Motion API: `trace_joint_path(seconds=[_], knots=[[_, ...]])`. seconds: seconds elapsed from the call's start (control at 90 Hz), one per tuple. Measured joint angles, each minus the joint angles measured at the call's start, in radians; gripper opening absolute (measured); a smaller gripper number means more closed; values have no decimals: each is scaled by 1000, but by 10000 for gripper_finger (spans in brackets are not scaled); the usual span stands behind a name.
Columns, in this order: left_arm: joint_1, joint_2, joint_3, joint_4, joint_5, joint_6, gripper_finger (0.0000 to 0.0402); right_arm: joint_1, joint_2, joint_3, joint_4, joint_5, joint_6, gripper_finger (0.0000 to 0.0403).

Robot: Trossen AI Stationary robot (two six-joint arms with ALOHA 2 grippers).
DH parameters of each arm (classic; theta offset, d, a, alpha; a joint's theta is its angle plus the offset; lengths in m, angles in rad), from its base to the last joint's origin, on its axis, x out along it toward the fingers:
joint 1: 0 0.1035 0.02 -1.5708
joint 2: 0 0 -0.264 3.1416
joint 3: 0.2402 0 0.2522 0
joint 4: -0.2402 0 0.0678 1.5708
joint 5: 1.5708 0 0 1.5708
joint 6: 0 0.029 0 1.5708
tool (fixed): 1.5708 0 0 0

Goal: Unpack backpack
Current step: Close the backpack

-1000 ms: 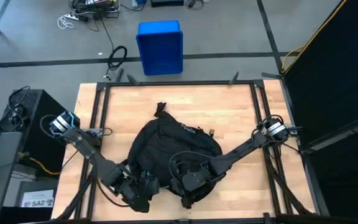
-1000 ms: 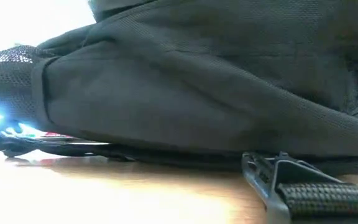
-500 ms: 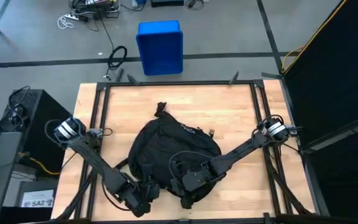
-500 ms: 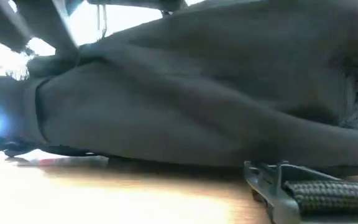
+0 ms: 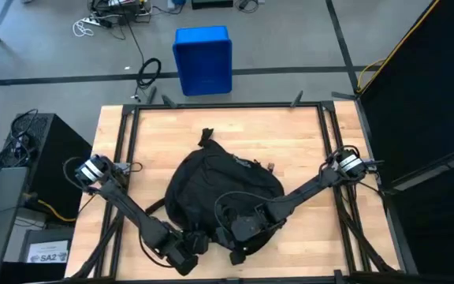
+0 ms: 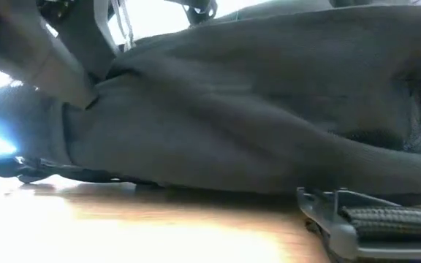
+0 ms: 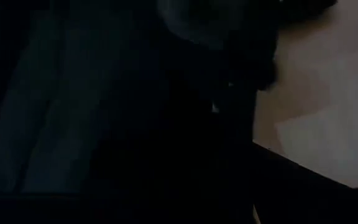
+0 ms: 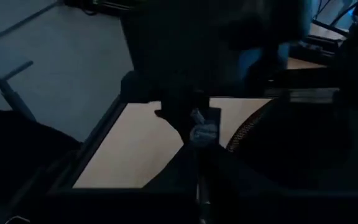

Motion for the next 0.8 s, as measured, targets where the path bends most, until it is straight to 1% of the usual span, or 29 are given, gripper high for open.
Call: trace_joint_path(seconds=[0.189,0.322,0.378,0.422,0.467,0.511,0.578,0.611,0.7,0.8], knots=[[6,11,0,16,-18,20,184,0,0,0,5,0,0,0],[14,57,0,38,-23,48,183,1,0,0,19,-9,-1,0],[17,76,1,40,-35,49,176,4,0,0,18,-13,-1,0],[17,84,1,35,-53,49,162,7,0,0,10,-18,-1,0],[18,91,2,30,-68,48,139,10,0,0,-4,-18,4,0],[17,92,1,22,-82,49,105,16,0,0,-22,-19,10,0],[18,90,1,15,-86,48,41,30,0,0,-52,-22,31,0],[18,88,1,14,-87,48,22,37,0,0,-70,-25,44,0],[18,80,2,-2,-86,49,8,55,0,0,-112,-42,70,0],[18,79,10,-37,-85,42,3,80,0,0,-134,-90,94,0]])
